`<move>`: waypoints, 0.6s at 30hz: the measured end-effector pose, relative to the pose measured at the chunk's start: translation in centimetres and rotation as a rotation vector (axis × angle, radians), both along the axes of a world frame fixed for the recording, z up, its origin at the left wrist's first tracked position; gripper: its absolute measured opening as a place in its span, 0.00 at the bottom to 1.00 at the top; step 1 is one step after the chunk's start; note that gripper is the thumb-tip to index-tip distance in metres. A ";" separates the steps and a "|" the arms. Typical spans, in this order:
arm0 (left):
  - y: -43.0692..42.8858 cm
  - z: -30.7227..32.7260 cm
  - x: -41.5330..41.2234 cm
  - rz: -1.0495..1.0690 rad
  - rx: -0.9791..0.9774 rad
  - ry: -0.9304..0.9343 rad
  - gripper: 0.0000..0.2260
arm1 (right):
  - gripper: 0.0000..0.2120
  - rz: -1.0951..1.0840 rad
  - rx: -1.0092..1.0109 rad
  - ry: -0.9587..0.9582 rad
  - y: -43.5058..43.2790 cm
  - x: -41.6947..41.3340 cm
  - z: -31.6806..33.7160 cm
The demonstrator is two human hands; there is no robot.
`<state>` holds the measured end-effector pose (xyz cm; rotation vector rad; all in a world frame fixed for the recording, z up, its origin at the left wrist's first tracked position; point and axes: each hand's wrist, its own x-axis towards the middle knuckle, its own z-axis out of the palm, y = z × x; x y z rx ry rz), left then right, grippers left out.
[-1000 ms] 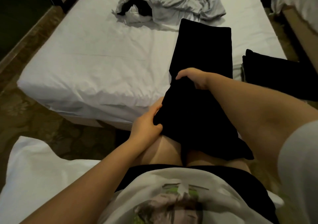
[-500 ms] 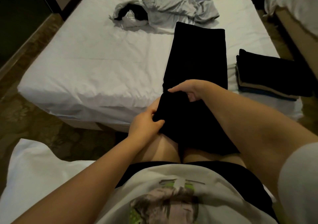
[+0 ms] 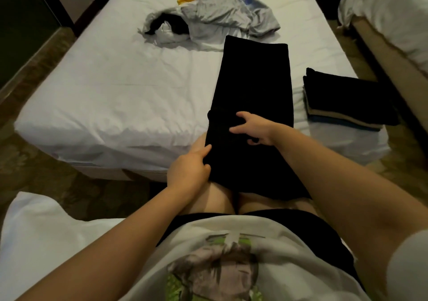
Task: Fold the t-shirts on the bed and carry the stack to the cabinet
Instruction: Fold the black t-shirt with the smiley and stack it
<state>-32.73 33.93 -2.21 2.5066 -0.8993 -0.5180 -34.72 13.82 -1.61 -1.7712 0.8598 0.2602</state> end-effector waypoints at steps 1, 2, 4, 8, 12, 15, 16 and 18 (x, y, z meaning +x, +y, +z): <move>-0.1 0.0 0.1 -0.027 0.031 -0.009 0.26 | 0.31 0.048 -0.066 0.049 -0.1 -0.4 -0.2; -0.2 -0.1 0.2 -0.051 0.055 -0.016 0.26 | 0.34 0.090 -0.136 0.086 -0.3 -0.7 -0.4; -0.2 -0.3 0.5 -0.090 0.089 -0.022 0.25 | 0.40 0.201 -0.314 0.125 -0.5 -1.1 -0.6; 0.2 -0.4 1.3 -0.148 0.076 -0.004 0.21 | 0.37 0.471 -0.797 0.133 0.7 -3.3 -0.8; 1.1 -0.3 1.4 -0.286 0.003 -0.029 0.25 | 0.29 0.547 -0.783 0.026 2.6 -8.1 -0.2; 1.7 -0.3 1.0 -0.407 -0.050 -0.044 0.43 | 0.36 0.601 -0.710 0.044 4.1 -11.7 1.1; 1.8 -0.5 1.1 -0.425 -0.046 -0.066 0.45 | 0.38 0.624 -0.708 0.072 4.5 -12.6 1.4; 1.7 -1.0 1.4 -0.431 -0.042 -0.126 0.43 | 0.40 0.666 -0.750 0.102 5.2 -13.8 1.6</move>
